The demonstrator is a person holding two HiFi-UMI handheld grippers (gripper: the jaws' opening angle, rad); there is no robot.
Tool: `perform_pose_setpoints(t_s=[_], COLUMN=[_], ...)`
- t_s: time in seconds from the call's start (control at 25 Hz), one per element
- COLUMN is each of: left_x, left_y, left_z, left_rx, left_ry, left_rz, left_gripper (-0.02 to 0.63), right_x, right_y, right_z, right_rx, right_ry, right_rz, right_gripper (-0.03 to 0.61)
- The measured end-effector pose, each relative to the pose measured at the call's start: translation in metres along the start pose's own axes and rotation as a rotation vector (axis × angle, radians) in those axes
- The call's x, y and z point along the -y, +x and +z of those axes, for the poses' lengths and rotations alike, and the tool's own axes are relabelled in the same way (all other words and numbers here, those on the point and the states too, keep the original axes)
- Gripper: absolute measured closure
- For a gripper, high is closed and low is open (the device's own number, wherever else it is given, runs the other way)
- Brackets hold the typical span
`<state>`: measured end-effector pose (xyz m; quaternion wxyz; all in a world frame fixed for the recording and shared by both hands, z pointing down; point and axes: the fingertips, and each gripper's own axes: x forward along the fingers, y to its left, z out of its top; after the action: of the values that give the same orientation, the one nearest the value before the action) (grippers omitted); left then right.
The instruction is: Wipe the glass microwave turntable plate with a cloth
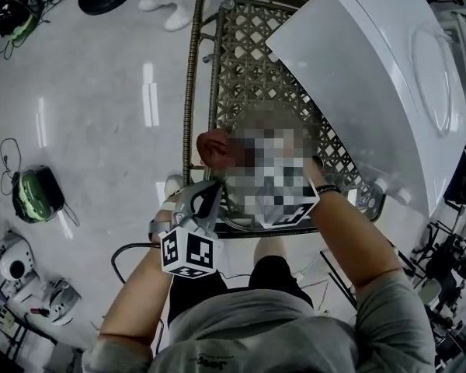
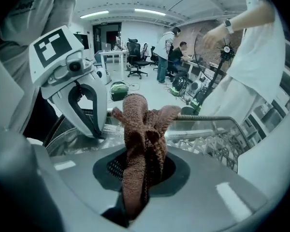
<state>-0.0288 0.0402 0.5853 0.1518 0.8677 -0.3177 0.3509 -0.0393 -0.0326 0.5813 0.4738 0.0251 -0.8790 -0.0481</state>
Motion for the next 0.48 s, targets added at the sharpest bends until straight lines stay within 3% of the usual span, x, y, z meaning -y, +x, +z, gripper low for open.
perform_pose_setpoints(t_s=[0.48], left_x=[-0.001], left_y=[0.002], left_z=[0.001], left_rx=[0.001], left_ry=[-0.011], left_rz=[0.013], left_gripper=[0.614], right_x=[0.029], right_y=[-0.055], right_z=[-0.085], right_rx=[-0.190], right_ry=[0.100], right_rz=[-0.093], right_gripper=[0.503])
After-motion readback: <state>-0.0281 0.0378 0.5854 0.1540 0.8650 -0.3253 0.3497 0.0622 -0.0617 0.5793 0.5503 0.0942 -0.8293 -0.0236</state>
